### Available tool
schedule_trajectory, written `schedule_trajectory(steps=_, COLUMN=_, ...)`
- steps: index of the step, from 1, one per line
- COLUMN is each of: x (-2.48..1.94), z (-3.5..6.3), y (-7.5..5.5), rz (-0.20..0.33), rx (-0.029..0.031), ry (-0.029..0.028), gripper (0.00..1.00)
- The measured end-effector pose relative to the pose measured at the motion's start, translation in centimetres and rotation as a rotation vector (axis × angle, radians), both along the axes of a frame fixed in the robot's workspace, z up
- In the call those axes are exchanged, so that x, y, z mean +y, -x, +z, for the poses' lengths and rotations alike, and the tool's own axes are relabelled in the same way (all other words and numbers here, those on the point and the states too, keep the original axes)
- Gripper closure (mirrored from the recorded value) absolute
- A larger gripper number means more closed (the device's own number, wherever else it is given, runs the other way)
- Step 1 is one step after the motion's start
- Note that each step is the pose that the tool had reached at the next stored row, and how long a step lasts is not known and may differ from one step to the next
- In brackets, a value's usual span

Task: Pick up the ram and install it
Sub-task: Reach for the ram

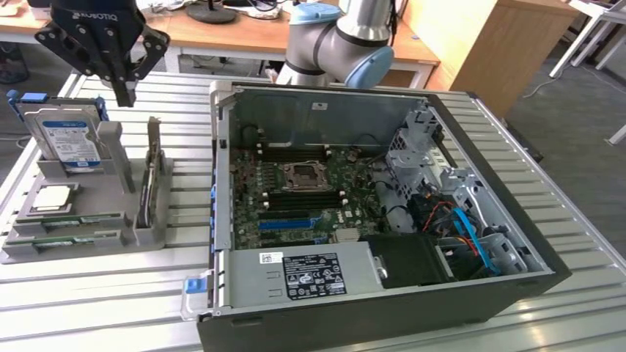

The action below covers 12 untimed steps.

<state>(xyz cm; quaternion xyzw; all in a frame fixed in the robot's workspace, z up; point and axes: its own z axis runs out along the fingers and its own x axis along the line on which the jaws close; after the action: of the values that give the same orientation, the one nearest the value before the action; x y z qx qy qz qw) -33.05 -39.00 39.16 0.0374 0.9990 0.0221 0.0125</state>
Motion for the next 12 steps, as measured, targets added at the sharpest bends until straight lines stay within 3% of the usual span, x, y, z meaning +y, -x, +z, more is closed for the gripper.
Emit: schedule_trajectory(steps=12, x=0.08, z=-0.03, y=2.8, rz=0.000, rx=0.0000, ry=0.0000, gripper=0.89)
